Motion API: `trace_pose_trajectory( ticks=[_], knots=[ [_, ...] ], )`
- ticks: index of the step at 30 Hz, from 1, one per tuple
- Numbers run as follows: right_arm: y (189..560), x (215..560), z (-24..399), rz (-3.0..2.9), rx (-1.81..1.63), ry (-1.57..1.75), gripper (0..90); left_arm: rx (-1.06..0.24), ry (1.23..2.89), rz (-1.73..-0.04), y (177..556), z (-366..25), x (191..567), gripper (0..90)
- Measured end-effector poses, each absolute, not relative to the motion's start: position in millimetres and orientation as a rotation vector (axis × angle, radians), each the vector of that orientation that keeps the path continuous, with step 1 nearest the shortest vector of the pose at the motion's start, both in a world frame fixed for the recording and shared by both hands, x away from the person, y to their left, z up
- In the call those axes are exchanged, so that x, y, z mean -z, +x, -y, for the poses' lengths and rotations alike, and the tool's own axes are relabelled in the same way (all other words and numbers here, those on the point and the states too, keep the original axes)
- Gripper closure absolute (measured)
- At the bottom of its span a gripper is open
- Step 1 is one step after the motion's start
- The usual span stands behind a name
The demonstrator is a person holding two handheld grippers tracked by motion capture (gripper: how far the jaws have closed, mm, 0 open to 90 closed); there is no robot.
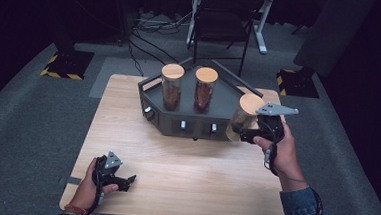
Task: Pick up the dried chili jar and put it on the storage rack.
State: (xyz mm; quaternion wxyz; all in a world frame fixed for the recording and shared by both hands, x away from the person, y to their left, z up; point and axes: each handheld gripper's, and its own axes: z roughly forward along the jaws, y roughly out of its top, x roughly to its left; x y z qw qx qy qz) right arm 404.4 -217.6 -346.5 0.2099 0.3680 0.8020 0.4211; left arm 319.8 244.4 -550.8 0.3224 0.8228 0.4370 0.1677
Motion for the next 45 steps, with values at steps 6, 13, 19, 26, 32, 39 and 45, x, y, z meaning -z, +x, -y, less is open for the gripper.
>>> trace_pose_trajectory(
  ticks=[6, 13, 19, 26, 32, 39, 45],
  knots=[
    [409.0, 337.6, 214.1, -2.225, -1.161, 1.012, 24.5, -0.441, 2.160, -1.147, 319.8, -244.4, 550.8, 0.2],
    [418.1, 329.5, 210.3, -2.215, -1.152, 1.019, 24.5, -0.441, 2.160, -1.148, 319.8, -244.4, 550.7, 0.3],
    [428.1, 325.5, 207.2, -2.205, -1.140, 1.030, 24.5, -0.441, 2.160, -1.148, 319.8, -244.4, 550.7, 0.3],
    [437.5, 319.9, 203.9, -2.187, -1.133, 1.041, 24.5, -0.440, 2.160, -1.148, 319.8, -244.4, 550.7, 0.3],
    [446.9, 319.9, 198.8, -2.187, -1.109, 1.046, 24.5, -0.441, 2.160, -1.148, 319.8, -244.4, 550.7, 0.3],
    [460.9, 321.7, 191.4, -2.175, -1.086, 1.069, 24.5, -0.440, 2.160, -1.148, 319.8, -244.4, 550.8, 0.3],
    [469.0, 324.1, 185.8, -2.179, -1.077, 1.079, 24.5, -0.440, 2.160, -1.147, 319.8, -244.4, 550.8, 0.3]
  ],
)
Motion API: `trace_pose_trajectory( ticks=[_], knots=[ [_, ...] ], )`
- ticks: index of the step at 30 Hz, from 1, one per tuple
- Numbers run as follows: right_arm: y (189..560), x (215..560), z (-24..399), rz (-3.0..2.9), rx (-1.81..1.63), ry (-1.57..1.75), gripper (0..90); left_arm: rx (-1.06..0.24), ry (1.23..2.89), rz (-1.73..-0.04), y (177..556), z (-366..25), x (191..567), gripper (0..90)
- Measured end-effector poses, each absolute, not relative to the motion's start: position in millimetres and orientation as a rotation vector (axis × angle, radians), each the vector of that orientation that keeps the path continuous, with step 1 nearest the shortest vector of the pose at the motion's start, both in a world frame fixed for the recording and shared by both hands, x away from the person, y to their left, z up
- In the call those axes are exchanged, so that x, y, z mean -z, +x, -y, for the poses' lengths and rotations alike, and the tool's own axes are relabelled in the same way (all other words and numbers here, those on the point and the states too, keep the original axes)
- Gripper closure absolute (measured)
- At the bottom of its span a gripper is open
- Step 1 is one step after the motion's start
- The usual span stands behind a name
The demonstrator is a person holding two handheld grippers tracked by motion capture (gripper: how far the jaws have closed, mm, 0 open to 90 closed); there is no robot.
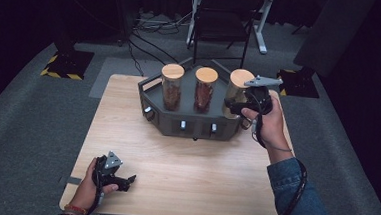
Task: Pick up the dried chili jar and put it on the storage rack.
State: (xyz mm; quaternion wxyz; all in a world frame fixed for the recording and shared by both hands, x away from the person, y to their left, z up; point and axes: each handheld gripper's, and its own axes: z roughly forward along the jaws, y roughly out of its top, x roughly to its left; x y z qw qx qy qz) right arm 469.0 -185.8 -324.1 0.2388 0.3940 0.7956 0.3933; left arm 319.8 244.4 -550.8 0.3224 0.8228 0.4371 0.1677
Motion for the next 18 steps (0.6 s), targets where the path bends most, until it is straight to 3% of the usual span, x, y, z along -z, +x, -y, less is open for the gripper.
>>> trace_pose_trajectory(
  ticks=[18],
  knots=[
    [493.4, 333.3, 170.2, -2.168, -1.031, 1.132, 24.5, -0.439, 2.162, -1.145, 319.7, -244.3, 550.7, 0.2]
  ],
)
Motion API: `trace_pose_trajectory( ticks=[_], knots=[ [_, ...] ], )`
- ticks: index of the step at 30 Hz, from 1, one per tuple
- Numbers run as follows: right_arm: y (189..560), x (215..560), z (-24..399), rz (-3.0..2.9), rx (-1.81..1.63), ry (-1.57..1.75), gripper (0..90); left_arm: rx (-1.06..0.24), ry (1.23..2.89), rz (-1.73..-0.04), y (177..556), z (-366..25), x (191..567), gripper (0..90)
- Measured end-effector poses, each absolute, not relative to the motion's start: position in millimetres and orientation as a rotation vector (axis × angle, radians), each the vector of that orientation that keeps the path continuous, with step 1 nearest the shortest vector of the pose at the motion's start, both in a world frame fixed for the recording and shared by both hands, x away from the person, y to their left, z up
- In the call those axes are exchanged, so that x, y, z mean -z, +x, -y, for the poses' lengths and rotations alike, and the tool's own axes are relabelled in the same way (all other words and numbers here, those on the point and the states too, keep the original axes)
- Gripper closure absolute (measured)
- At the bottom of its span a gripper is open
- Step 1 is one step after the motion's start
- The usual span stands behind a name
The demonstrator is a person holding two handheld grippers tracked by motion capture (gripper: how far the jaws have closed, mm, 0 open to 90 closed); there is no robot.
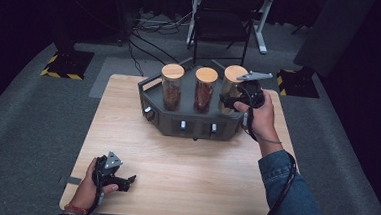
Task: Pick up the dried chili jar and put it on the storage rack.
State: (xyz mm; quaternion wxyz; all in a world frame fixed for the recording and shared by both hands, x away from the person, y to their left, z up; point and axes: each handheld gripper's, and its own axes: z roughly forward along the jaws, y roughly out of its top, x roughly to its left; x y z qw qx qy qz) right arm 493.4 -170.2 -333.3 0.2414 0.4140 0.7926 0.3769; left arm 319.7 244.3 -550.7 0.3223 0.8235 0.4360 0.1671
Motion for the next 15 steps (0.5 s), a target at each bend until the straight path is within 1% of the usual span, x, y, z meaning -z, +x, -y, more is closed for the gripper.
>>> trace_pose_trajectory(
  ticks=[15],
  knots=[
    [506.1, 345.8, 170.0, -2.154, -1.010, 1.186, 24.5, -0.437, 2.162, -1.144, 319.7, -244.4, 550.6, 0.2]
  ],
)
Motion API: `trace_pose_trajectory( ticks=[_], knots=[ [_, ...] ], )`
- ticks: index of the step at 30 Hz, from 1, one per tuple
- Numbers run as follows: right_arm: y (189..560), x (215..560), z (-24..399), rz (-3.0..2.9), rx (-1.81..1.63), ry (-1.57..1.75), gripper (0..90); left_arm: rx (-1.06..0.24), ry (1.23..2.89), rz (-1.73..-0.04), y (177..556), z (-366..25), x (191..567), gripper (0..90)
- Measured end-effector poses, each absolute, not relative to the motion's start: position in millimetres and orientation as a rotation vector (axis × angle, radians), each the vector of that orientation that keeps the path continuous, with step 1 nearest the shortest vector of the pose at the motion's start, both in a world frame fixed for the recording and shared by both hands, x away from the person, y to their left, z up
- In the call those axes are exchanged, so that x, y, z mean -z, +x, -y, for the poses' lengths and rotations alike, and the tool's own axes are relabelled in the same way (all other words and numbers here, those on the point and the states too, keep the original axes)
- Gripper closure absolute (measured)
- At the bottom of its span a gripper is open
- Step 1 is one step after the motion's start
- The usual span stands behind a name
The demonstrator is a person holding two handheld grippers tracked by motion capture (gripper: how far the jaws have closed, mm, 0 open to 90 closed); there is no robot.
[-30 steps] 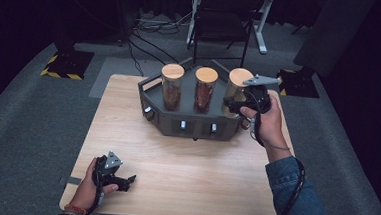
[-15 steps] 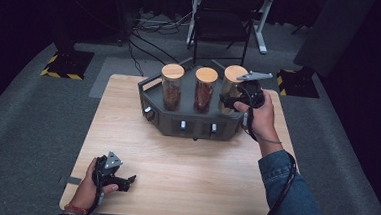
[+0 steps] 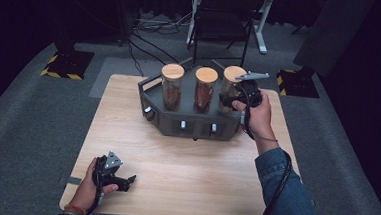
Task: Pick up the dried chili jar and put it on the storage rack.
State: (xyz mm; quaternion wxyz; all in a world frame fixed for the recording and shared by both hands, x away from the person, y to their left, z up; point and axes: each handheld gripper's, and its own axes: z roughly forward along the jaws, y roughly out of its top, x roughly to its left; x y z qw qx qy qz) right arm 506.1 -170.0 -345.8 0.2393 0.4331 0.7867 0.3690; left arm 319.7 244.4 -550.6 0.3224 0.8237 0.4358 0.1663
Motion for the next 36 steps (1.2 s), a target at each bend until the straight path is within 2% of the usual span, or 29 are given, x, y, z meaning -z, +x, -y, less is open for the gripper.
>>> trace_pose_trajectory(
  ticks=[36],
  knots=[
    [511.9, 372.2, 179.9, -2.145, -1.059, 1.233, 23.9, -0.437, 2.163, -1.144, 319.8, -244.3, 550.7, 0.2]
  ],
)
